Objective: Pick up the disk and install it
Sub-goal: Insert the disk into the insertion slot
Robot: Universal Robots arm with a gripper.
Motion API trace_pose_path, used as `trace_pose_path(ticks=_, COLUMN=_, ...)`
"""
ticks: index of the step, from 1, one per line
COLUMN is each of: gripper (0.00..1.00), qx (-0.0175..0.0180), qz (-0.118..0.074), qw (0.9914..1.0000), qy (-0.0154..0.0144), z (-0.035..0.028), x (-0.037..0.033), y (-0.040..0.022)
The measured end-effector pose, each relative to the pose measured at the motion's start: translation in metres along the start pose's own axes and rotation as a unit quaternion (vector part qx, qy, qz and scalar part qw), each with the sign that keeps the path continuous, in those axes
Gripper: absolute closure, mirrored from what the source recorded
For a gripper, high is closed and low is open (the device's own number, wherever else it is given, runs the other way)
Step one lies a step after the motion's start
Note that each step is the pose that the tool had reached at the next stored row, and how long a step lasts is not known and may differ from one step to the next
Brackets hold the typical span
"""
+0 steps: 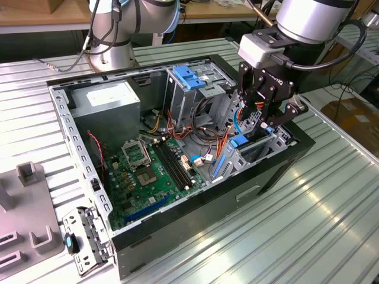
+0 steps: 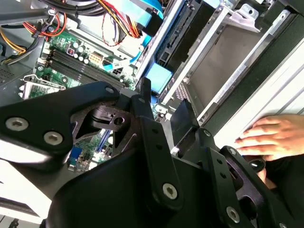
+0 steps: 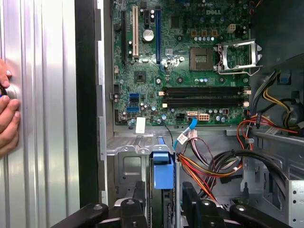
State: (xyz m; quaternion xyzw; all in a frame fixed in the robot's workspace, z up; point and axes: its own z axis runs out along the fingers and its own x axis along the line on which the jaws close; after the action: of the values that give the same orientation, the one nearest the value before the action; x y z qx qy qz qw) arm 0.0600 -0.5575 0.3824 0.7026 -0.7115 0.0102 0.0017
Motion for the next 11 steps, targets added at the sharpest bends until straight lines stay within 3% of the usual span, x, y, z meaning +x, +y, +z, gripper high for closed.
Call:
trace_pose_path(ticks=3, gripper=0.57, qx=0.0000, qz=0.000, qw=1.00000, qy=-0.0001, z=0.0025, x=0.0000, y=0.0000)
trace_pose_path(ticks=6, gripper=0.82, qx=0.0000, qz=0.000, qw=1.00000, qy=0.0001, z=0.0074, x=-0.0001, y=-0.0019)
trace_pose_path(ticks=11, gripper=0.89, qx=0.0000, qz=0.000, qw=1.00000, qy=0.0004, z=0.0086, x=-0.0002, y=-0.0048)
